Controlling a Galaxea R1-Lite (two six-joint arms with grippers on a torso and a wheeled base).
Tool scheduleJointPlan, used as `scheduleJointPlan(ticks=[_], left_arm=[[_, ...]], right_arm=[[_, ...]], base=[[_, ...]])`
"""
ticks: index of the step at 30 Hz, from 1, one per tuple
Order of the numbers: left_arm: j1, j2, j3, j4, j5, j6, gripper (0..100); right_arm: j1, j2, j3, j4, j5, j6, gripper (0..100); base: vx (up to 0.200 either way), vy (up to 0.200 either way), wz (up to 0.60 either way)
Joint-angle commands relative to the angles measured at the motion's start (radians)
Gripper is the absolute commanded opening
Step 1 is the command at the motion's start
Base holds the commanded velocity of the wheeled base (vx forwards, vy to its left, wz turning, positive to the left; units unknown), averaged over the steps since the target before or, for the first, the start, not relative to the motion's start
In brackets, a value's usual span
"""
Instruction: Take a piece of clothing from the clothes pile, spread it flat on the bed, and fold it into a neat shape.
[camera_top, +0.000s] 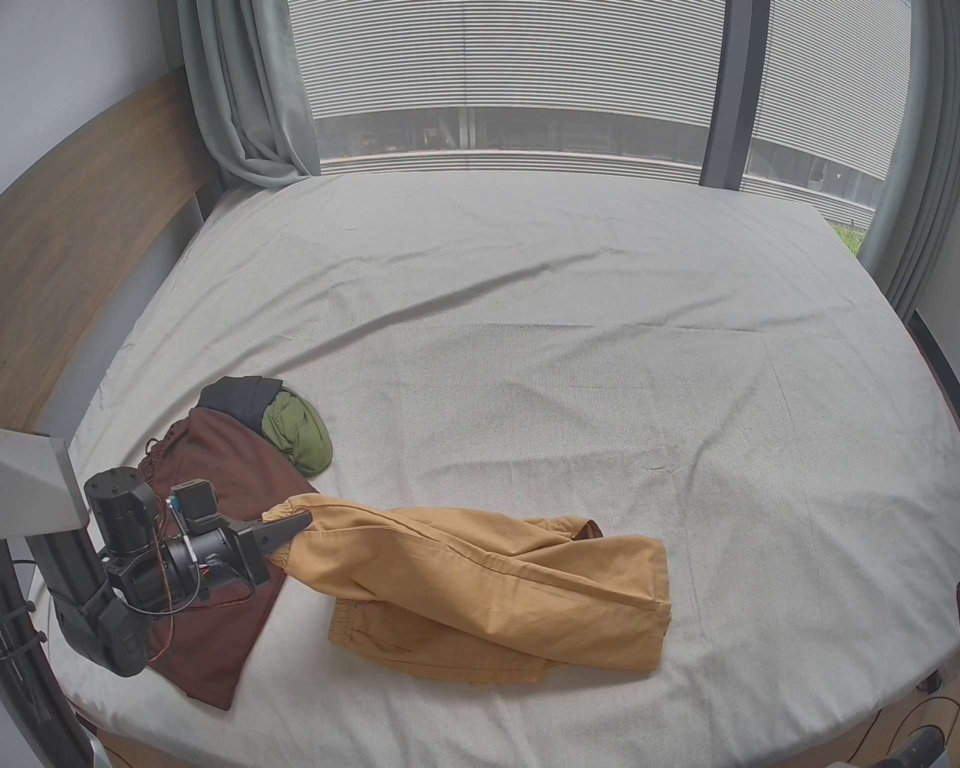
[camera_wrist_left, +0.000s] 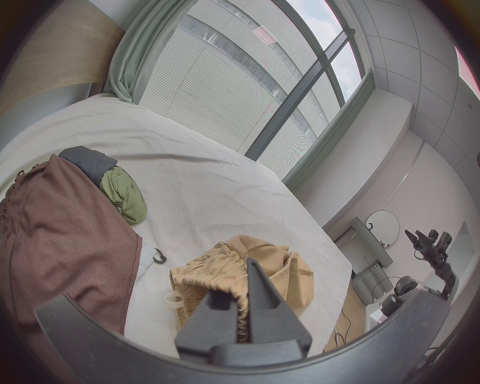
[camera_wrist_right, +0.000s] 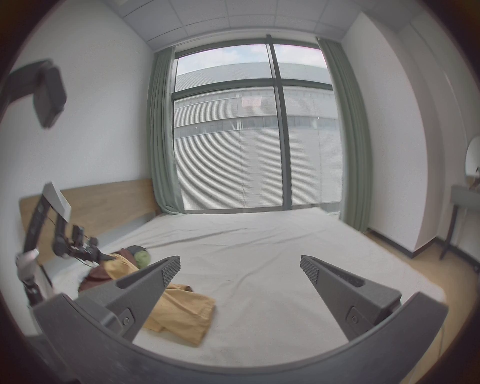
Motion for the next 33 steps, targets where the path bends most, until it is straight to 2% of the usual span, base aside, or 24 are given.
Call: scheduleJointPlan(ticks=[1,16,22,33], left_arm=[[0.001,0.002,-0.004,0.000,0.004,0.003,0],[-0.006,-0.002,-0.005,0.000,0.004,0.003,0],[-0.008,-0.002,-0.005,0.000,0.004,0.003,0],[-0.003,-0.003,-0.004,-0.002,0.004,0.003,0]], right_arm=[[0.126,0.271,-0.118,-0.016,0.051,0.129,100],[0.130,0.635,-0.180,-0.082,0.218,0.135,100],[0.135,0.793,-0.184,-0.199,0.223,0.137,100],[0.190,1.055,-0.174,-0.384,0.259,0.140,100]], base=[[0.000,0.000,0.00],[0.000,0.000,0.00],[0.000,0.000,0.00],[0.000,0.000,0.00]])
